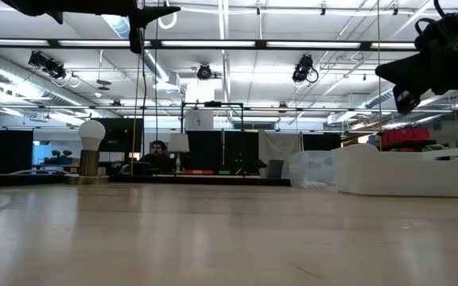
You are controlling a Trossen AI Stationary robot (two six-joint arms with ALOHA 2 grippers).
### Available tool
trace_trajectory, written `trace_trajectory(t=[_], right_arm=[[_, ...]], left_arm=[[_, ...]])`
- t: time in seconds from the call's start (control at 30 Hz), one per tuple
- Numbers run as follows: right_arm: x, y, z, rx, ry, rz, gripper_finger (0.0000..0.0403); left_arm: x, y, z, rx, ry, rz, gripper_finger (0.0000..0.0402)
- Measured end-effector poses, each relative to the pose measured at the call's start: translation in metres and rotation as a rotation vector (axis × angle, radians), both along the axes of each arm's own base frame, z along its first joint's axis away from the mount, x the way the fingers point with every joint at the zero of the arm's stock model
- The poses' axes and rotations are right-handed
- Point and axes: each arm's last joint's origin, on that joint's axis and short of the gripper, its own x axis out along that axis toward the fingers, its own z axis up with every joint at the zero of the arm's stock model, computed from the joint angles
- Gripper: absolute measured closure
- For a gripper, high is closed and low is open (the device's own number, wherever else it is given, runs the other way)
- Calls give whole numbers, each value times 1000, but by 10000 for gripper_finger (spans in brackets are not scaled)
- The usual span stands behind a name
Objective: Pick & Place Markers
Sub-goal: Return to Home Position
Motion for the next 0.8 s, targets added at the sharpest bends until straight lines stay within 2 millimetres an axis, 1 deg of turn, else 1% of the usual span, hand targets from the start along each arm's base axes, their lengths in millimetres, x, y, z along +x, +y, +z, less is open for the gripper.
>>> trace_trajectory(t=[0.1,0.2,0.5,0.8], right_arm=[[1,0,1,-26,-8,-3,403],[1,0,1,-11,-2,-3,402],[1,0,1,-5,-4,-3,381],[1,0,1,-4,-4,-3,378]], left_arm=[[1,-2,0,20,8,-9,303],[1,-3,0,35,10,-13,303],[1,-3,0,37,12,-12,303],[1,-3,-1,36,14,-12,303]])
